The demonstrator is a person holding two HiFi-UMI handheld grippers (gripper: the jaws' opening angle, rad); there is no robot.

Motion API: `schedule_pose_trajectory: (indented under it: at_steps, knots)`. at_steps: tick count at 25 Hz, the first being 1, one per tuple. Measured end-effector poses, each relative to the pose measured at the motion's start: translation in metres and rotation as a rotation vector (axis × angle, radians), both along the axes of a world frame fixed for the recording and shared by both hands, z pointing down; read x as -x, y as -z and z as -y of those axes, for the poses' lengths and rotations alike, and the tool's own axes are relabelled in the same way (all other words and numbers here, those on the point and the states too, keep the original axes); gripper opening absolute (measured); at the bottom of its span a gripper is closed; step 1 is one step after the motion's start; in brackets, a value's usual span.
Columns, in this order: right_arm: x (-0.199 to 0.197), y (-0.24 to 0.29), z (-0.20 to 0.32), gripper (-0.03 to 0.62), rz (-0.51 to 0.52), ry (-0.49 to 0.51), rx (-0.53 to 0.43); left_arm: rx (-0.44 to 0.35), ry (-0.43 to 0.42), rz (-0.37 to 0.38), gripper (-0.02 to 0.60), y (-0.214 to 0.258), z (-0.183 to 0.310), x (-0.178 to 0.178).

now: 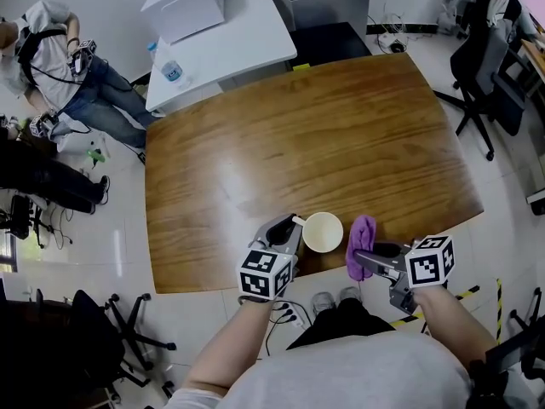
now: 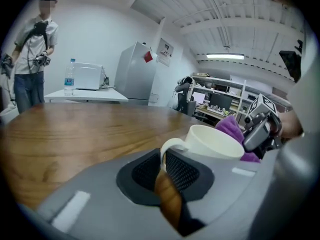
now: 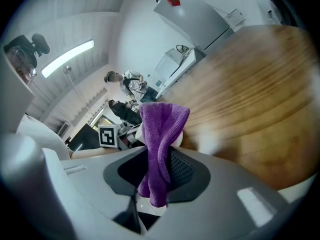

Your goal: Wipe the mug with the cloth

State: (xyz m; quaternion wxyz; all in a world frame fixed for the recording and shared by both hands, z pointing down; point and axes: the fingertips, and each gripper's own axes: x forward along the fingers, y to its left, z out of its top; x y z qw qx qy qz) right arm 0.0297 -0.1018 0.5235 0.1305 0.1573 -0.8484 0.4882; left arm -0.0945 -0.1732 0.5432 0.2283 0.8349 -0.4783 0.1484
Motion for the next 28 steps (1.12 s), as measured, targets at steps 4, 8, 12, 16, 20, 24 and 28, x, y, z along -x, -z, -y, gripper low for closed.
schedule_pose_trajectory:
  at_steps: [4,8,12,16,20,24,28]
  knots:
    - [0.004,0.002,-0.002,0.106,0.012,0.006,-0.003,0.021,-0.041,-0.033,0.037,0.0,-0.009,0.002]
    - [0.007,0.001,-0.003,0.106,0.022,0.004,0.001,0.032,-0.041,-0.051,0.043,0.002,-0.017,0.0]
    - [0.007,-0.001,-0.001,0.106,0.033,-0.022,0.018,0.042,-0.05,-0.066,0.046,0.003,-0.025,-0.005]
    - [0.004,-0.015,0.002,0.106,0.004,-0.039,0.033,0.045,-0.062,-0.069,0.046,0.001,-0.03,-0.009]
    - [0.004,-0.031,0.005,0.106,-0.062,-0.045,0.038,0.042,-0.063,-0.066,0.046,0.0,-0.034,-0.008]
    - [0.003,-0.035,0.005,0.106,-0.095,-0.048,0.046,0.043,-0.072,-0.068,0.048,0.001,-0.036,-0.009]
    - [0.003,-0.035,0.014,0.106,-0.107,-0.074,0.04,0.046,-0.08,-0.071,0.051,0.001,-0.038,-0.008]
